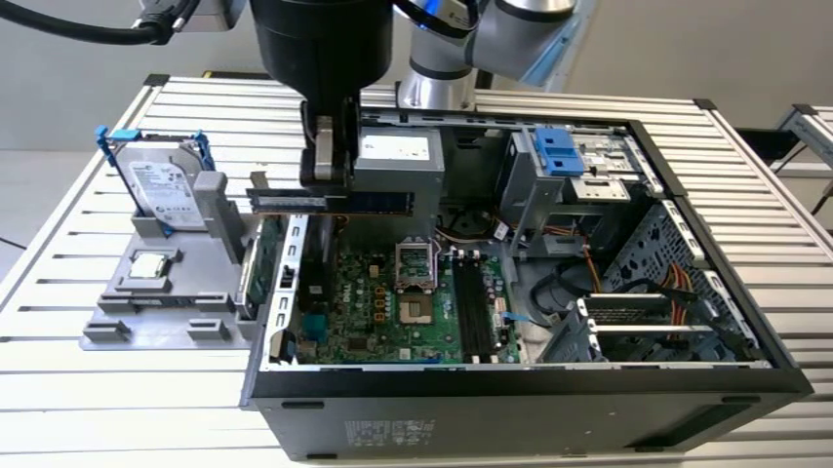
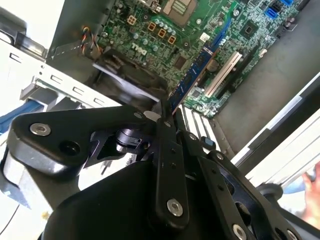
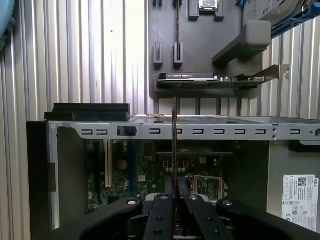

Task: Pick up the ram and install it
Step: 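Pick up the ram and move it above insertion slot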

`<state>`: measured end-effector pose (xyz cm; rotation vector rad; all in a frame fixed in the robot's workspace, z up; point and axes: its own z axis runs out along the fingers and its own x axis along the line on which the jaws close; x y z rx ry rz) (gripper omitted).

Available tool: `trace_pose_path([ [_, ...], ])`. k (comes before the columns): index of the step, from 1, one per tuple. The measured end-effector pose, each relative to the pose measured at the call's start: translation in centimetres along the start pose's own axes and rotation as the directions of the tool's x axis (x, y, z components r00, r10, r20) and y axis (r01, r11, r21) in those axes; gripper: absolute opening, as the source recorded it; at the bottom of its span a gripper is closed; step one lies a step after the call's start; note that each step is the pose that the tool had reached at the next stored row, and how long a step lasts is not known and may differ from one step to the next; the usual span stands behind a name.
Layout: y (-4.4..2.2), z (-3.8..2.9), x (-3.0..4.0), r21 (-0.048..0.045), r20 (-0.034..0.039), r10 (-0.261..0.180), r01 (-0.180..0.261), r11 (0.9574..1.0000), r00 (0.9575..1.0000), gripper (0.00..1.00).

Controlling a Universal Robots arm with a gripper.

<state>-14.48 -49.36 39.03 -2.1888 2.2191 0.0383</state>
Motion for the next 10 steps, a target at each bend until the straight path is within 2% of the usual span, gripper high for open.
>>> trace_pose_path([
  [10, -0.7, 0.0, -0.05, 0.0006, 0.0, 0.019, -0.019, 0.9998, 0.9998, 0.0],
])
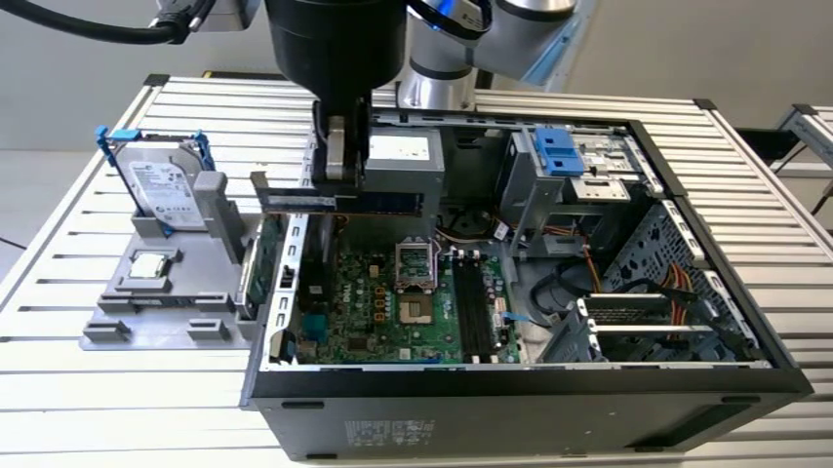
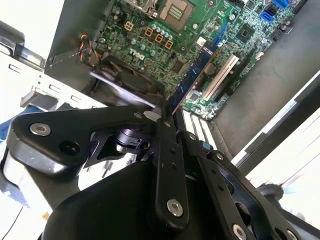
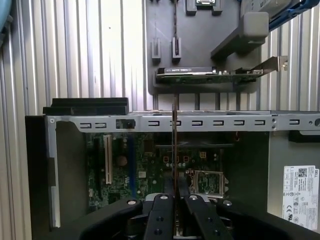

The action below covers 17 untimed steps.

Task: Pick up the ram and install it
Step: 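Pick up the ram and move it above insertion slot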

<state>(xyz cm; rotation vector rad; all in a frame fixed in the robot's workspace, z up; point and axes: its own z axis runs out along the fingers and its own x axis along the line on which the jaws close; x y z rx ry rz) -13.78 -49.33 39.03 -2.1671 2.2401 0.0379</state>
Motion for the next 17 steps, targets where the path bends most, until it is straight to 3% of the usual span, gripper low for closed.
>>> trace_pose_path([
  [17, -1.0, 0.01, -0.1, 0.0006, 0.0, 0.017, -0.017, 0.9999, 0.9999, 0.0],
])
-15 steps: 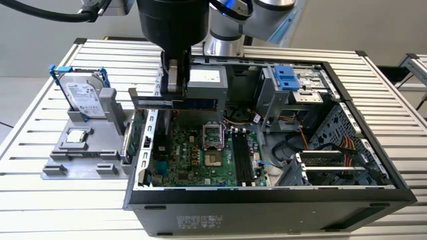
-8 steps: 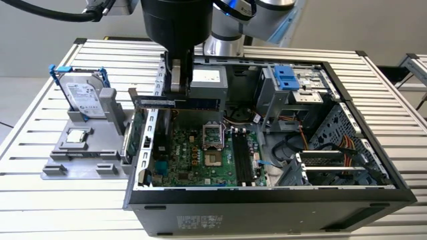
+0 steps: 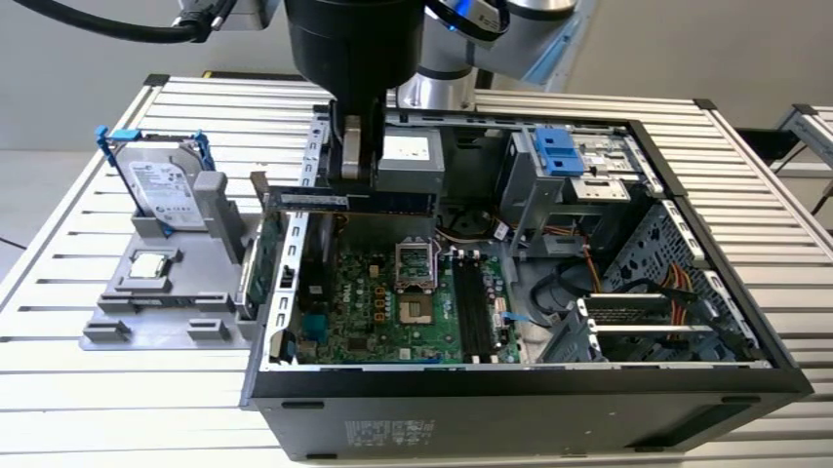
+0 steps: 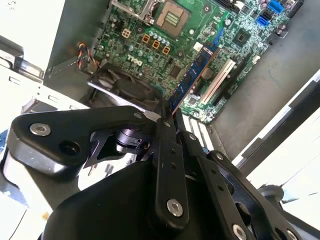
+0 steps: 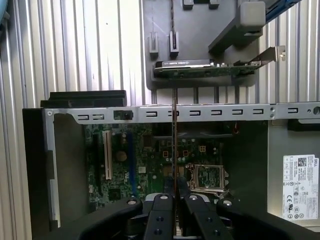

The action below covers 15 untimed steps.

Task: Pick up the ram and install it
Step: 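Pick up the ram and move it above insertion slot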

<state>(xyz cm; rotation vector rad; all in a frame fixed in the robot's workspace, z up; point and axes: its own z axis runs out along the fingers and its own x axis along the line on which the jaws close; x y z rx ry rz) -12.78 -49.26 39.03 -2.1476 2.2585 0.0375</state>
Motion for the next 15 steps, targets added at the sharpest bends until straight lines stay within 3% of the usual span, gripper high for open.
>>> trace_pose_path([
  [15, -1.95, 0.01, -0.1, 0.0, -0.0001, 0.009, -0.009, 1.0, 1.0, 0.0],
])
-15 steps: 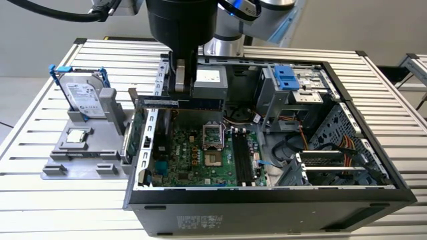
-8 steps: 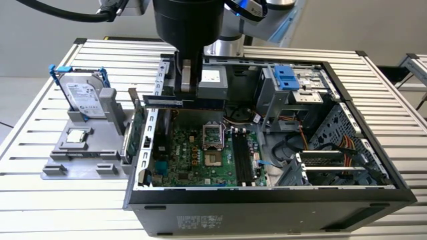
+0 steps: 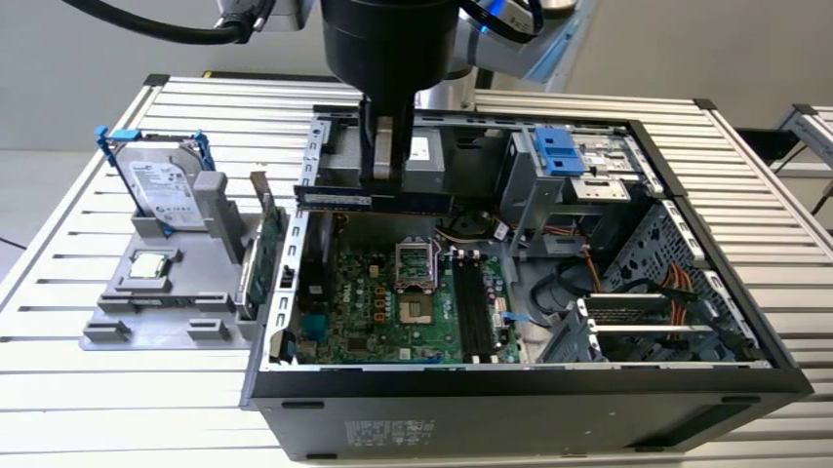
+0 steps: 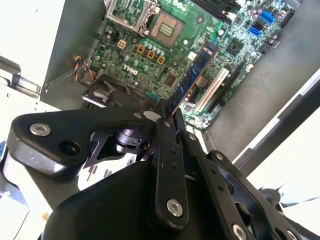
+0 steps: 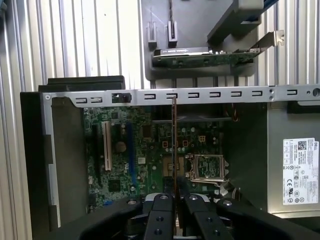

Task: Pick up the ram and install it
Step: 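Pick up the ram and move it above insertion slot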

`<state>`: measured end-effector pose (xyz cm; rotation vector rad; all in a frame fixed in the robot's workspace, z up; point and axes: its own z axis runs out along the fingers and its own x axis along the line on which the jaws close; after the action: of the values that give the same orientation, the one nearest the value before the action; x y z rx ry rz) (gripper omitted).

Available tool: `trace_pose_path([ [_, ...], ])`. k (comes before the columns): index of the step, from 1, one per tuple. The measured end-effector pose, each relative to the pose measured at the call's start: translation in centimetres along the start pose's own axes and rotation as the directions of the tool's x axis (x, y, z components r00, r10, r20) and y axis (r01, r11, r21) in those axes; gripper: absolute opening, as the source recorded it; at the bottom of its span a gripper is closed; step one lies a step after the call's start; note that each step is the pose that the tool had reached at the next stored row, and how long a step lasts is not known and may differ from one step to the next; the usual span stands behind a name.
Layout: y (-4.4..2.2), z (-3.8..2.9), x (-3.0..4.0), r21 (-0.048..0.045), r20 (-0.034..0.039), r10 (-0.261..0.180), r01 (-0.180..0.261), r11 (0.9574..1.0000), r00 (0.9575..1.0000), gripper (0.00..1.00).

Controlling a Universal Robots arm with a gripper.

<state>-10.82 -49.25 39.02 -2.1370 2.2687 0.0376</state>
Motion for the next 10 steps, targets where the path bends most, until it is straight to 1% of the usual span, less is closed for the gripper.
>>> trace_pose_path([
  [10, -1.36, 0.0, -0.09, -0.0003, -0.0003, 0.005, -0.005, 1.0, 1.0, 0.0],
])
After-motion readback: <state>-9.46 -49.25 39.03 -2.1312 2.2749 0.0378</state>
